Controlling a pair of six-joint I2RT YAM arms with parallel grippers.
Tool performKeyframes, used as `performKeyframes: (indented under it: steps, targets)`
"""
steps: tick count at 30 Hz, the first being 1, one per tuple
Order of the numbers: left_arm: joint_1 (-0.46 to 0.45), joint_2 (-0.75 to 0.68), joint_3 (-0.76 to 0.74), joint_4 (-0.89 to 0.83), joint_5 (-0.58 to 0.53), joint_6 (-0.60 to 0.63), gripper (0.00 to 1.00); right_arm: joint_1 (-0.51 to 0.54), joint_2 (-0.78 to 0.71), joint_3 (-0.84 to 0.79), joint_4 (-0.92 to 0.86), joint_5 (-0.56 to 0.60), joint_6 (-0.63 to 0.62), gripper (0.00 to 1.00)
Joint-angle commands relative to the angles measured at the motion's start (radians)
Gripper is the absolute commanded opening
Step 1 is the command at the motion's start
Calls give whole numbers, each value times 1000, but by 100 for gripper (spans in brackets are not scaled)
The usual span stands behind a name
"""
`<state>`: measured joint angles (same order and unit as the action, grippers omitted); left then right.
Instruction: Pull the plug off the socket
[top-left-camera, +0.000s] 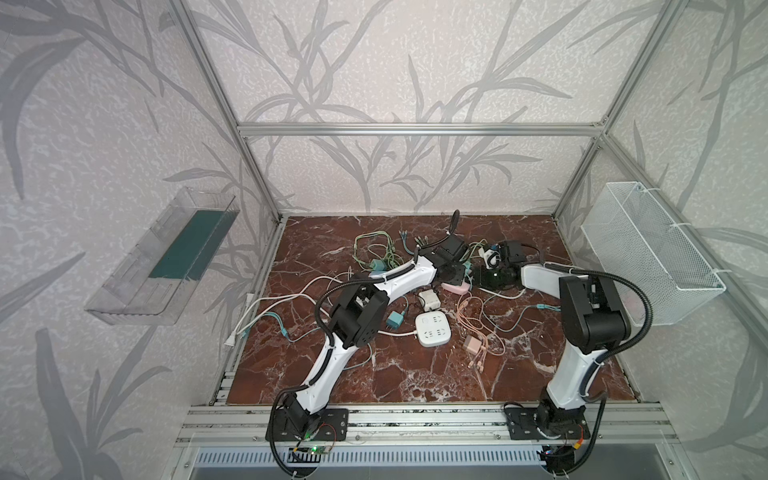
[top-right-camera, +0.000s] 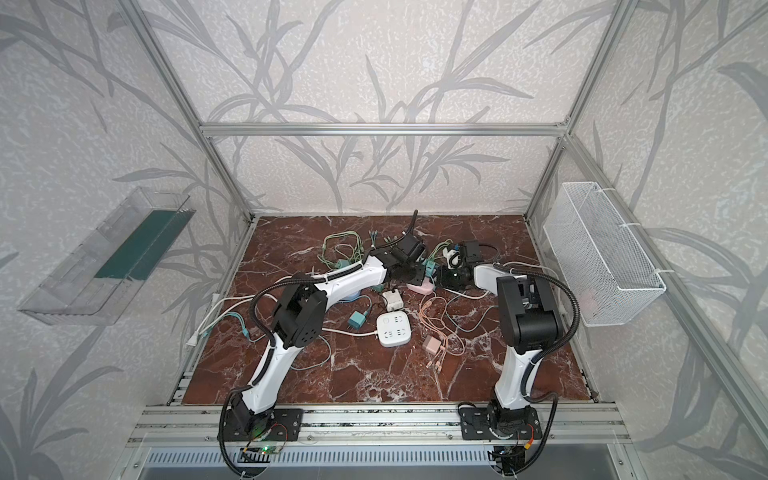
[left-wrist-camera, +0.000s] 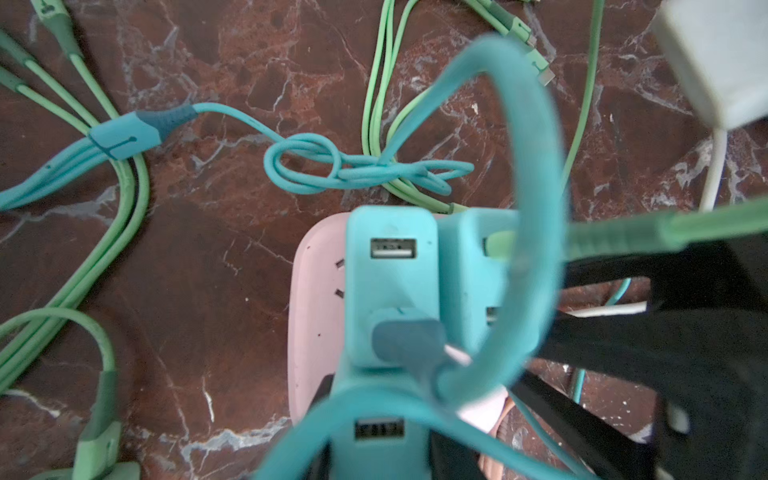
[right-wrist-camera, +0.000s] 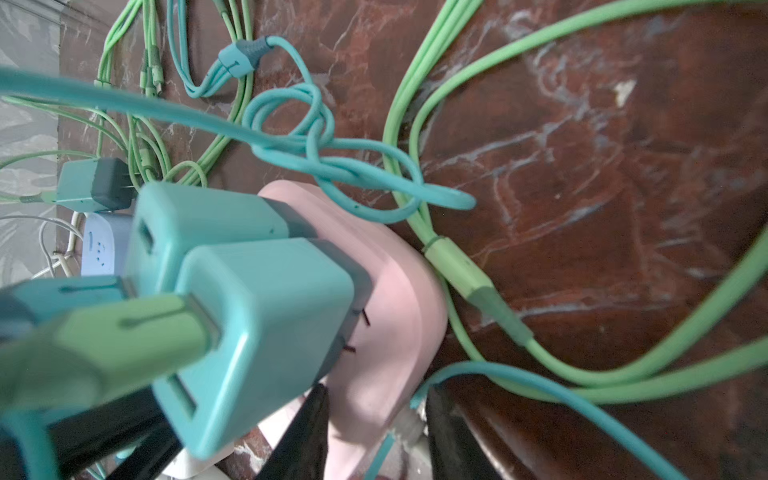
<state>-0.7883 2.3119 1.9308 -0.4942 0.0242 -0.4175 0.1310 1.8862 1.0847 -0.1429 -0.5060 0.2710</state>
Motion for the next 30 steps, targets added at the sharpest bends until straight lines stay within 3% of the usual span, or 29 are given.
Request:
performKeyframes:
  steps: [1,18,30]
  targets:
    - [-23,-6,48,50,41,-7,19,12,-2,6,-95,32,-16,39]
    - [-38,-48,44,61,-8,15,18,13,17,30,-184,125,-36,36]
    - [-45,-139,-79,172,-49,17,18,13,28,48,-206,145,-35,36]
